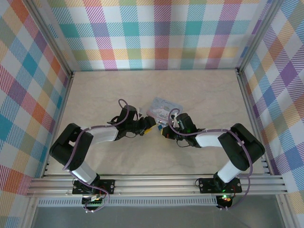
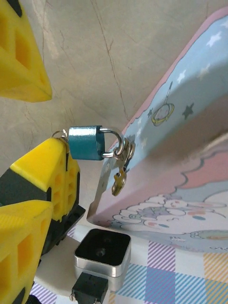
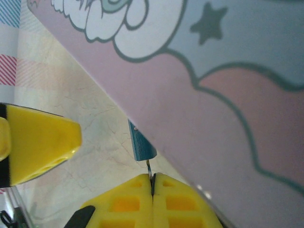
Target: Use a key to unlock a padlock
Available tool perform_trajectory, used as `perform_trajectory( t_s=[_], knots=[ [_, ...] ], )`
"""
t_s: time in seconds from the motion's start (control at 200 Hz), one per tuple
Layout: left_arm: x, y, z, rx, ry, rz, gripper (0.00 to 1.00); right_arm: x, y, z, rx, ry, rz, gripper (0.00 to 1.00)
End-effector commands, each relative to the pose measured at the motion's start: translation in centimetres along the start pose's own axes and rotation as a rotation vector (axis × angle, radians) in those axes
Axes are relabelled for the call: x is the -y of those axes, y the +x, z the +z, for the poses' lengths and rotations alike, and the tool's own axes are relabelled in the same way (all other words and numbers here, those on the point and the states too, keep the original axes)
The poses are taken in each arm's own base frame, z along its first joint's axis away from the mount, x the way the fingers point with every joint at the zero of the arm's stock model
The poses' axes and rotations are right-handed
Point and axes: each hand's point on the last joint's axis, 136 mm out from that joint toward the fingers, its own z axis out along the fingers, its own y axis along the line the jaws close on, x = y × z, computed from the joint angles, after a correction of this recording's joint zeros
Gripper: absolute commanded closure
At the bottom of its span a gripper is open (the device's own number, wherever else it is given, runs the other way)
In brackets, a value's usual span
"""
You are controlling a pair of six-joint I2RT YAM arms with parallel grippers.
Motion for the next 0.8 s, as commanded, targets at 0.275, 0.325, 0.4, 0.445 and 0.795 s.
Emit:
perform_trajectory(
  t_s=[0.275, 0.325, 0.4, 0.445, 0.795],
  knots=[
    [0.1, 0.2, 1.7, 0.003, 0.102, -0.085, 0.5, -2.2, -0.5, -0.2, -0.029, -0.065, 0.138, 1.0],
    [0.1, 0.3, 1.9, 0.001, 0.102, -0.086, 0.5, -2.2, -0.5, -0.2, -0.029, -0.065, 0.143, 1.0],
    [0.1, 0.3, 2.2, -0.004, 0.105, -0.086, 0.5, -2.1, -0.5, -0.1, -0.031, -0.063, 0.147, 1.0],
    [0.2, 0.3, 2.4, -0.005, 0.11, -0.084, 0.51, -2.0, -0.4, -0.1, -0.033, -0.06, 0.15, 1.0],
    [0.3, 0.5, 3.8, -0.014, 0.124, -0.101, 0.57, -2.0, -0.4, -0.2, -0.031, -0.061, 0.156, 1.0]
  ],
)
